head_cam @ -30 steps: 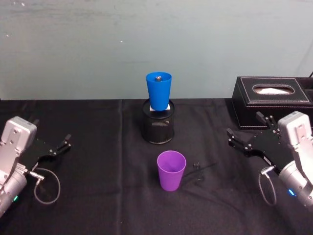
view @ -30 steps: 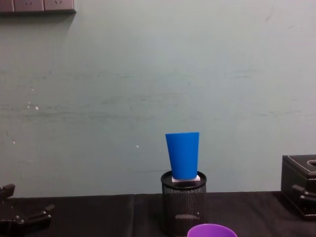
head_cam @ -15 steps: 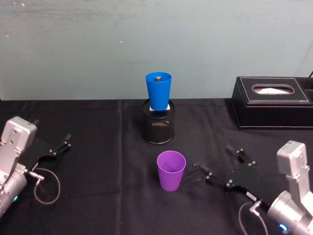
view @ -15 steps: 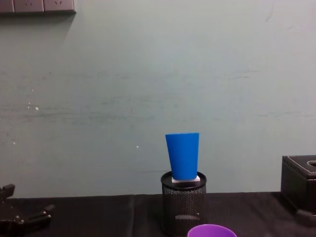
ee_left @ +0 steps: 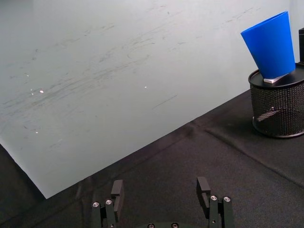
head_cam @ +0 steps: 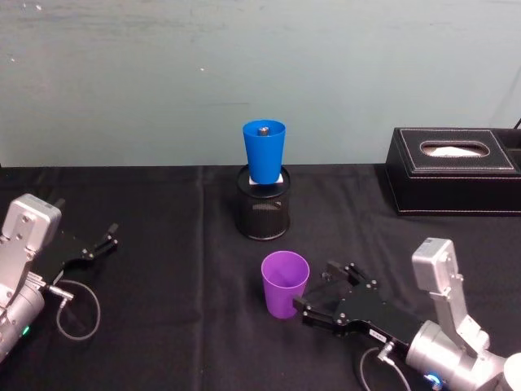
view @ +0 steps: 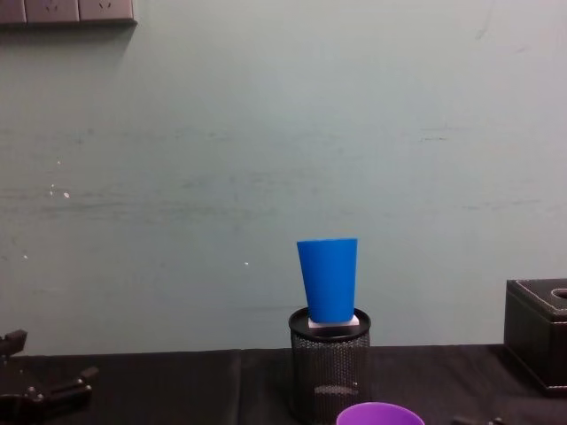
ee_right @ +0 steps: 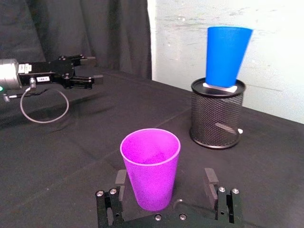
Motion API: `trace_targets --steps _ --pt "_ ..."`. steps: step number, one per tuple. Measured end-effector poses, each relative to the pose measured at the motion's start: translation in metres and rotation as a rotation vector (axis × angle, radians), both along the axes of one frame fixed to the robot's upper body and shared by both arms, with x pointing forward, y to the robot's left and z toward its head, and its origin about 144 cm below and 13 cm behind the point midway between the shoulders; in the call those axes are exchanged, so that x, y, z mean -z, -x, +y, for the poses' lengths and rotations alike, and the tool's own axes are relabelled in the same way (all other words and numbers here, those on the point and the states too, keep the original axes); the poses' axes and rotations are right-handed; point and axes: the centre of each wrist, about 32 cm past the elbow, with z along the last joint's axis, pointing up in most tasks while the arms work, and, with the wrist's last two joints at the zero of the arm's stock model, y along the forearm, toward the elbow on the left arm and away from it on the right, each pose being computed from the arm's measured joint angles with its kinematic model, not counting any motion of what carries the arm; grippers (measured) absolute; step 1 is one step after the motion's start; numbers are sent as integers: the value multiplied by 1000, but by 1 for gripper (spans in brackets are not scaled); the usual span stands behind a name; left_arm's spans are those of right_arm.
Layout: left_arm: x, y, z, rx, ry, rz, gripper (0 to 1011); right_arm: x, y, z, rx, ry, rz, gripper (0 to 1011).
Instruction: Pick up one cup with a gripper and tap it against the other cup.
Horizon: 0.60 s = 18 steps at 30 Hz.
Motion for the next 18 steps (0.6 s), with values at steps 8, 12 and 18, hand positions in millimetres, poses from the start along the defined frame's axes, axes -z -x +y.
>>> trace_targets --steps 8,12,18 --pt "0 0 0 0 0 0 1000 2 -11 11 -31 21 -7 1000" --pt "0 0 0 0 0 0 1000 3 -17 15 -43 28 -14 1000" --pt "0 0 0 0 0 0 1000 3 -23 21 -58 24 -24 1000"
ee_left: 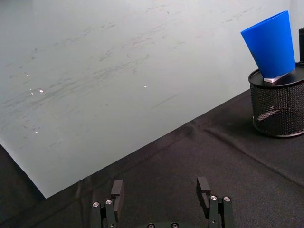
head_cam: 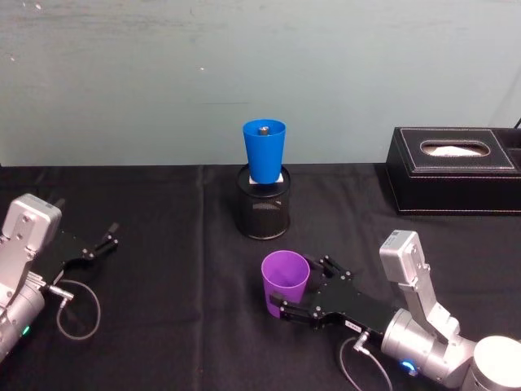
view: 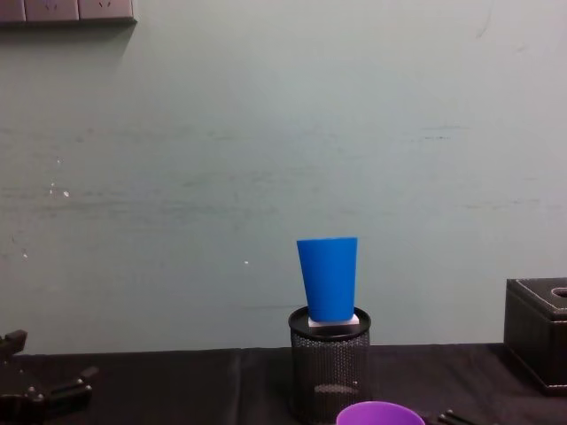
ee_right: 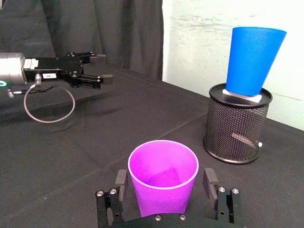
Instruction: Pick up one cup with a gripper and tap it against the other cup.
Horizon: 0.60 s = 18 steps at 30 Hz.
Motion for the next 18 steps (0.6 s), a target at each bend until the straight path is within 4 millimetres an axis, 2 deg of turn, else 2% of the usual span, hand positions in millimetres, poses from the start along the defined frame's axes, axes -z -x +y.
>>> trace_targets --steps 11,18 --pt "0 0 0 0 0 0 1000 1 -10 11 -13 -6 -14 1000" --pt "0 0 0 0 0 0 1000 1 -10 10 -13 -4 -15 1000"
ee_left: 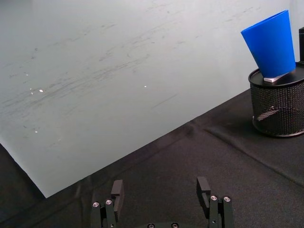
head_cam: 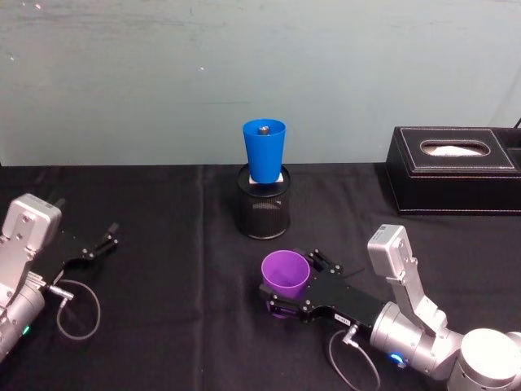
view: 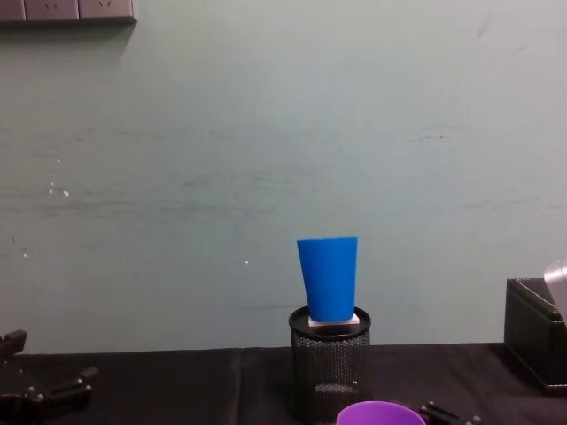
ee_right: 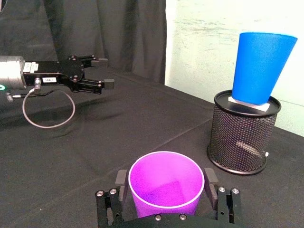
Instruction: Pick up one cup with a gripper and tap it against the other cup.
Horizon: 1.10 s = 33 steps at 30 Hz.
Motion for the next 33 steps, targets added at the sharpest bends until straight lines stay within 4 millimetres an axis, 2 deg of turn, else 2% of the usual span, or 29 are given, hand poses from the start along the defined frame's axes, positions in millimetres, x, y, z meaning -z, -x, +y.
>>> trace_targets --steps 5,8,13,24,33 --pt "0 0 0 0 0 0 1000 0 0 0 0 -1 1 953" --pt "0 0 0 0 0 0 1000 0 1 0 0 -2 1 864" --pt "0 0 0 0 0 0 1000 0 1 -1 0 -2 2 786" --pt "0 0 0 0 0 0 1000 -4 1 0 0 -1 0 735" --pt "0 0 0 0 0 0 1000 -28 -1 1 -3 -7 7 726"
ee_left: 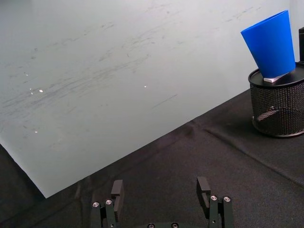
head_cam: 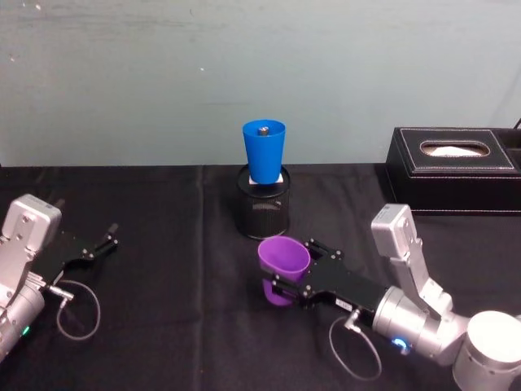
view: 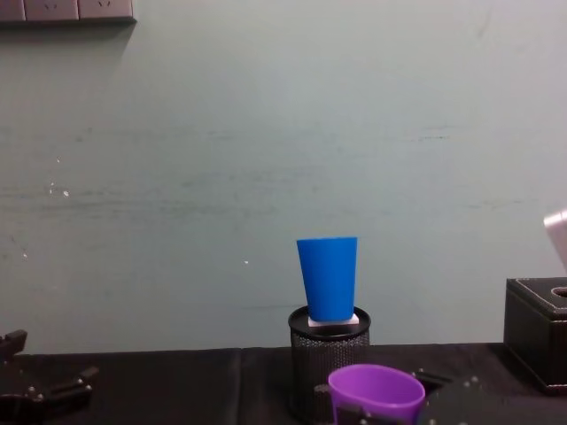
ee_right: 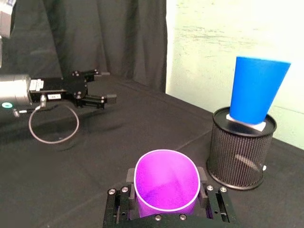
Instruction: Pick up one cup with a gripper and tap it against the other cup.
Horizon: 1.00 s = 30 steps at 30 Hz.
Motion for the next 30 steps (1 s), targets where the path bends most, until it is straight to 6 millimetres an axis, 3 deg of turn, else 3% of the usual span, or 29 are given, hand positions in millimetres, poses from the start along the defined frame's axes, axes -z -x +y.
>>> trace_targets --steps 19,30 --pt "0 0 0 0 0 0 1000 -75 -17 -3 -10 21 5 726" --pt "0 0 0 0 0 0 1000 -92 -20 -2 -13 27 -3 726"
